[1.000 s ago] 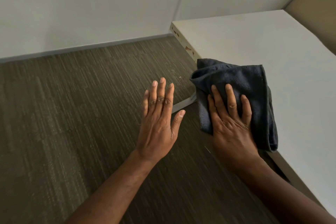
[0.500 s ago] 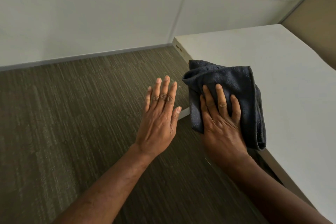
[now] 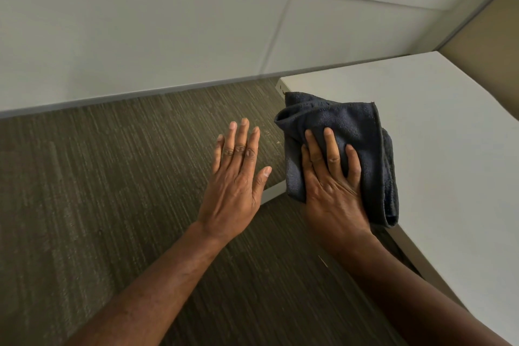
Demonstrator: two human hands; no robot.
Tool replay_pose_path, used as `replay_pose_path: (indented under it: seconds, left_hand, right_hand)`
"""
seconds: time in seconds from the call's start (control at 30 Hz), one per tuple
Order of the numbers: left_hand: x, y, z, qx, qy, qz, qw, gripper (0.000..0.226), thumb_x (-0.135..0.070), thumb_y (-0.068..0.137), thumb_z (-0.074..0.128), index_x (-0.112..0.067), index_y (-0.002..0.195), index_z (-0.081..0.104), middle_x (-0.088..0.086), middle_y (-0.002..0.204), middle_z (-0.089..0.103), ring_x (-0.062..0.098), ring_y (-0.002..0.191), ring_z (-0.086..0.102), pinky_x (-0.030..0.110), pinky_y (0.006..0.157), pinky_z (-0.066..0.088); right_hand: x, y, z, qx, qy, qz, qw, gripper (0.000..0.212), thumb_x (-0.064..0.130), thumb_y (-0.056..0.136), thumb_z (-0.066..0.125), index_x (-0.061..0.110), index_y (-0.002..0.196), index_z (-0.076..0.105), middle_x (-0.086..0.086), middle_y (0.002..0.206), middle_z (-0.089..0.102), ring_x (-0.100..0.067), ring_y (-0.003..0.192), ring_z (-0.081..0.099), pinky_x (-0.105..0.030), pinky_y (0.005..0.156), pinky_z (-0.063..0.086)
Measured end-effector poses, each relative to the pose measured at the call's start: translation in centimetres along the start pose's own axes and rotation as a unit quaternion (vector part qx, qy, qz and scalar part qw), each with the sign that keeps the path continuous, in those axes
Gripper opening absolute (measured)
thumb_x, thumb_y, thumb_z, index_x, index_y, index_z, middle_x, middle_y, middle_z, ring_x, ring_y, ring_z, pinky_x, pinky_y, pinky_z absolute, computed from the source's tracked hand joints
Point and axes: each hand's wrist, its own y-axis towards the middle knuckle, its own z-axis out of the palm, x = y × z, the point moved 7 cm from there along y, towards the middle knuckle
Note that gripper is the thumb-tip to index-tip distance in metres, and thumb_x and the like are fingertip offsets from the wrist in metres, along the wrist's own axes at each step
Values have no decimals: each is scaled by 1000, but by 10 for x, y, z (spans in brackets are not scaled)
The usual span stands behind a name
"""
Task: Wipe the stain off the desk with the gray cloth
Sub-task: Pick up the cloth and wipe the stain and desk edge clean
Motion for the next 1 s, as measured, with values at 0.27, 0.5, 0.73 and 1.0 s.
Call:
replay_pose_path:
  seconds: [0.27, 0.5, 0.73, 1.0]
  left_hand:
    - [18, 19, 7, 9, -11, -6, 1000, 68, -43, 111, 33, -6, 165, 12, 16, 175, 5, 30, 162, -2, 48, 132, 5]
    - [35, 35, 7, 14, -14, -9, 1000, 69, -44, 112, 30, -6, 165, 11, 16, 174, 4, 30, 162, -3, 48, 132, 4]
    - [51, 47, 5, 17, -18, -11, 1000, 68, -43, 111, 33, -5, 164, 15, 17, 174, 8, 30, 162, 0, 50, 132, 7]
    - [62, 56, 2, 34, -32, -19, 999, 68, -43, 111, 32, -5, 164, 14, 16, 174, 5, 29, 162, -3, 43, 132, -2]
  right_hand:
    - [9, 31, 2, 10, 10, -1, 1000, 85, 34, 93, 55, 9, 161, 10, -11, 170, -5, -32, 156, -13, -53, 123, -16]
    - [17, 58, 4, 26, -5, -6, 1000, 79, 38, 94, 38, 9, 161, 6, -11, 169, -10, -31, 155, -18, -53, 122, -18]
    - [24, 84, 4, 38, 6, -12, 999, 82, 41, 97, 37, 11, 160, -5, -11, 167, -22, -31, 151, -28, -54, 120, -22]
    - [29, 106, 2, 52, -7, -18, 998, 77, 37, 98, 33, 8, 160, -2, -12, 167, -23, -34, 151, -29, -56, 121, -16]
